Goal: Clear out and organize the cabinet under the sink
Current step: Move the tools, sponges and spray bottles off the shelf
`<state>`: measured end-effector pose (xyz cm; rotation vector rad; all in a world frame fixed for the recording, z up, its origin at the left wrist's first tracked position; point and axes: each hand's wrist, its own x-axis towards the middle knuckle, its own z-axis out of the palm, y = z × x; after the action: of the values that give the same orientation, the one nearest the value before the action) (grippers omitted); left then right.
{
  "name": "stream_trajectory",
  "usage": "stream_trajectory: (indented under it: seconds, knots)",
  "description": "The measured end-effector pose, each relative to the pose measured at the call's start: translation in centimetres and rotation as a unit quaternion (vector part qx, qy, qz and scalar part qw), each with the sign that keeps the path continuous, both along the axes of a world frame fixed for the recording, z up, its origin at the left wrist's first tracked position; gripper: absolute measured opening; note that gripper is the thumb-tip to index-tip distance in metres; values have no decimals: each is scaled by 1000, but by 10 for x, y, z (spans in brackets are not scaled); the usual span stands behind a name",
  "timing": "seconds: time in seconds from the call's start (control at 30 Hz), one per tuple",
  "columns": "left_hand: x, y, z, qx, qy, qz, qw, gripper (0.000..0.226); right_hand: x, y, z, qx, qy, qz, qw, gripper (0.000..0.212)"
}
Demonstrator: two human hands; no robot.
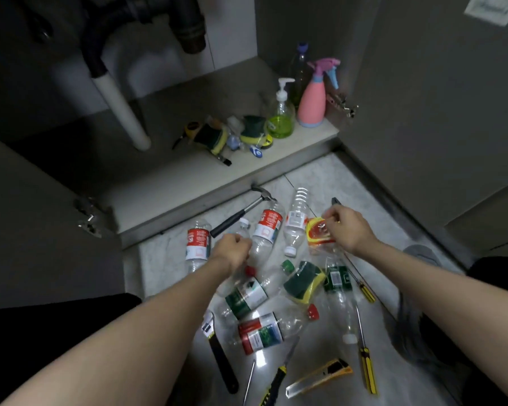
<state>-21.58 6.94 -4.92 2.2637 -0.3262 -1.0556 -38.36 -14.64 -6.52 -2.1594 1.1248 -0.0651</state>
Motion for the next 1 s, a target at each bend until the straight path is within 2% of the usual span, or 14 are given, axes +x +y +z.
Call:
stream_trajectory:
  seconds: [0.07, 0.2, 0.37, 0.5, 0.7, 0.77, 0.9, 0.93, 1.0]
  knots:
    - [31, -17, 23, 5, -48, -42, 998, 25, 43, -3, 34, 0, -25, 64, 998, 13]
    - [99, -41, 68, 39, -134, -101, 985, 24, 121, -2, 85, -61, -25, 186, 980, 14]
    - [183, -48, 92, 113, -192, -153, 963, 29, 197, 1, 93, -99, -4, 231, 968, 9]
    - [237, -52, 75, 142, -230, -157, 950, 30, 258, -8, 70, -132, -5, 230, 964, 9]
    - [288, -73, 12, 58, -241, -67, 967, 37, 338, -25, 22, -197, -10, 200, 960, 45]
    - [304, -79, -2, 43, -264, -35, 963, 40, 355, -30, 12, -234, -9, 207, 950, 58]
    - [331, -95, -15, 21, -338, 6, 941, 16, 367, -37, -6, -276, 12, 232, 933, 87]
    - [337, -99, -18, 18, -350, 8, 937, 14, 367, -39, -10, -287, 18, 243, 926, 89]
    - [346, -106, -25, 6, -364, 5, 931, 14, 365, -43, -15, -311, 17, 259, 914, 79]
